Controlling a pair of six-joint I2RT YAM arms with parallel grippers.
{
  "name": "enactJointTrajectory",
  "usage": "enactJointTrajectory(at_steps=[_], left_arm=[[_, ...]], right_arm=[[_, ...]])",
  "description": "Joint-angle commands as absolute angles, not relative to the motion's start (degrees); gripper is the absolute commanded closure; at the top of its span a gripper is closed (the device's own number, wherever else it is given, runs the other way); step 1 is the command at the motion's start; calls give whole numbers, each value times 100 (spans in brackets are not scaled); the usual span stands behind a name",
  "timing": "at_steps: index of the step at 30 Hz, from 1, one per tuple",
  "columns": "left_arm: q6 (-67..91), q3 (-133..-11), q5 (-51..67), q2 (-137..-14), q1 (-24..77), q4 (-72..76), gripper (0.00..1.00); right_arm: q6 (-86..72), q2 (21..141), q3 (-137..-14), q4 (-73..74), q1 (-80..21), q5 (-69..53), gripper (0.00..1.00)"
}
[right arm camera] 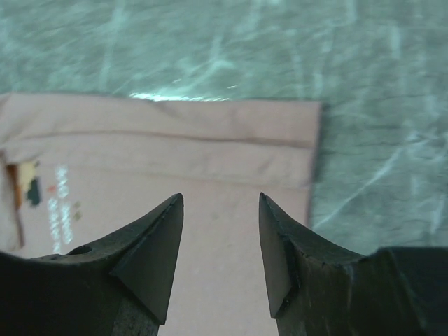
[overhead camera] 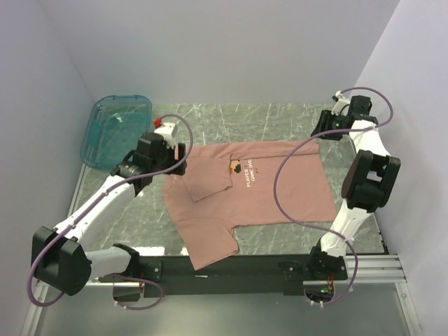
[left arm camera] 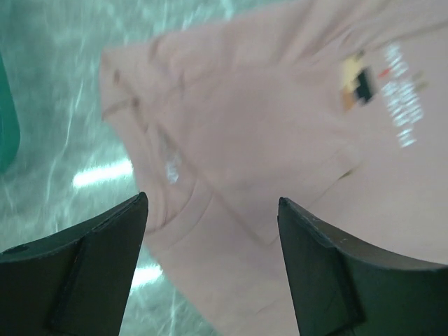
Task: Fold and stack the t-shirts
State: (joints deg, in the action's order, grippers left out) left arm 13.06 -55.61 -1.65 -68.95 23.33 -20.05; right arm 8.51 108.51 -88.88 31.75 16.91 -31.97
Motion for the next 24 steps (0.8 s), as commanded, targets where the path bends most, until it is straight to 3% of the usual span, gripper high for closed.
enactJointTrajectory(at_steps=[1, 14, 24], left_arm=[[1151, -5229, -694, -6724, 2364, -1836, 20], [1134, -5361, -580, -6987, 2355, -1854, 22], [1134, -5388, -589, -7128, 2355, -1881, 22]], right_arm=[[475, 11328, -9403, 3172, 1749, -2286, 46], [448, 12208, -9975, 3287, 1793, -2118, 49], [457, 12445, -9993, 3313, 1802, -2417, 56]])
